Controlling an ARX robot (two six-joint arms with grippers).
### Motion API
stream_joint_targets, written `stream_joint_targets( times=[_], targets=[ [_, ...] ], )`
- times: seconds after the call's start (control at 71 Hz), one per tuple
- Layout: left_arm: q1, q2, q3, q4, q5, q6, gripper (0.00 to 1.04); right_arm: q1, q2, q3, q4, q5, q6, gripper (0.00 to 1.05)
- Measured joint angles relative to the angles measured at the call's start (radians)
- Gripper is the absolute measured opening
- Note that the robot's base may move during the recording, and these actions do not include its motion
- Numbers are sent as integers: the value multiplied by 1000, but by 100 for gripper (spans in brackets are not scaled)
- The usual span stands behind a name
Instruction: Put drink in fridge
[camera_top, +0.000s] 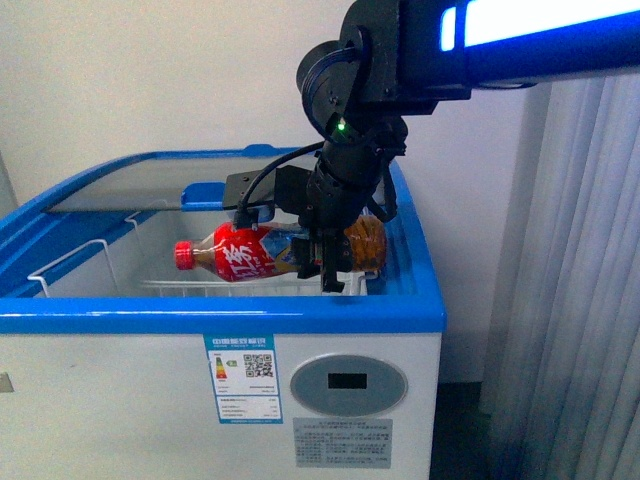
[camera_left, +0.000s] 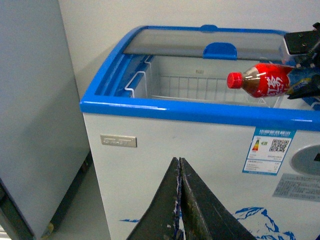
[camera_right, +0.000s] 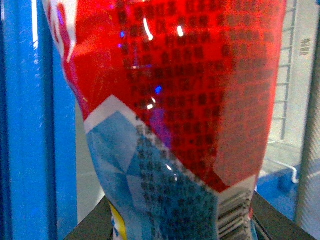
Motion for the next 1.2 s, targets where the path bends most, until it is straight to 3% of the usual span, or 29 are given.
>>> stream_joint_targets(
  times=[0.155, 0.437, 0.563, 0.859, 1.197],
  targets=[
    [0, -46, 0, -40, 2, 1, 3, 2, 90, 130, -40, 13, 11, 40],
    [0, -120, 0, -117, 2, 1, 3, 5, 183, 244, 48, 77, 43, 40],
    [0, -265, 0, -278, 2, 2, 3, 10, 201, 253, 90, 90, 44, 40],
    [0, -286, 0, -288, 2, 2, 3, 29, 264, 260, 272, 220, 98, 40],
    [0, -286, 0, -288, 1, 2, 3, 48, 378, 254, 364, 254, 68, 40]
  ],
)
